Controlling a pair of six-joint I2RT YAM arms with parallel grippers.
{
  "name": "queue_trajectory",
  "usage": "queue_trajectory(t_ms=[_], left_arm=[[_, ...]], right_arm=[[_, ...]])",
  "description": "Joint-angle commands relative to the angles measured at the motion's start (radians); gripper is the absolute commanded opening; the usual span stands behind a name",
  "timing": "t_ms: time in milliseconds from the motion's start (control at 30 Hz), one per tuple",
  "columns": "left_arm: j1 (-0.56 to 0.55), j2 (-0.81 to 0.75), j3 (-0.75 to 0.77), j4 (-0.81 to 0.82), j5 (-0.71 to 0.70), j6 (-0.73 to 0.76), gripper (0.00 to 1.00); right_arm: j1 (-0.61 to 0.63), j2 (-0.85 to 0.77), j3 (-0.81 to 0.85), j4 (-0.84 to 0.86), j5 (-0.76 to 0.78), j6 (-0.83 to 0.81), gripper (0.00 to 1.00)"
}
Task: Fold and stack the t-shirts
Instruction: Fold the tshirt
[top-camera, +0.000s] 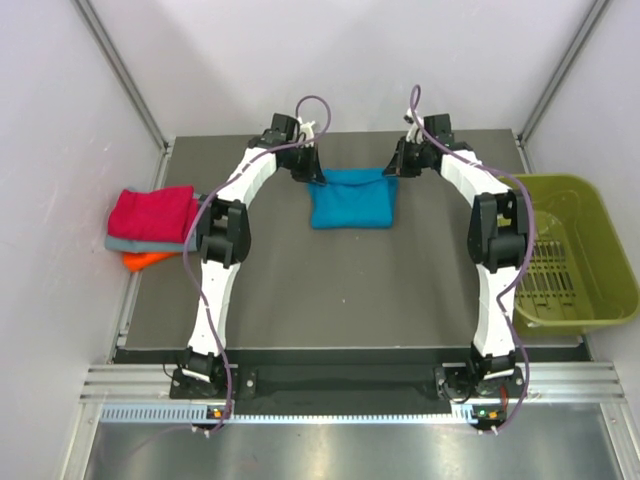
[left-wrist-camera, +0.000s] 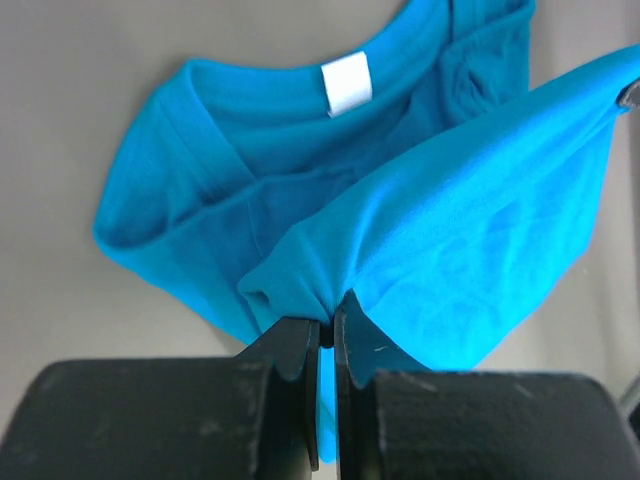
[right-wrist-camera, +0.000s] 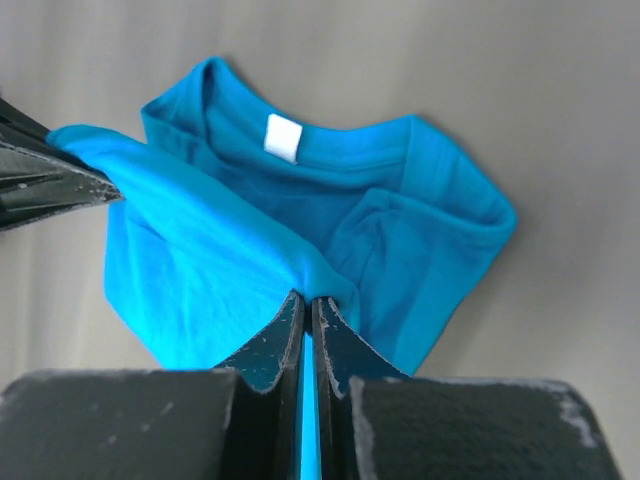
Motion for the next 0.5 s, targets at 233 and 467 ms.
queue_trajectory(t_ms=[233,467], left_arm=[[0.016,0.007,0.09,0.11,-0.126,-0.025,0.45],[0.065,-0.188,0.004,0.087,-0.145,-0.05,0.63]], right_arm=[[0.0,0.06,0.118,0.043,0.137,-0.053,0.48],[-0.015,-0.082,0.095,0.037,0.155,-0.039,0.61]])
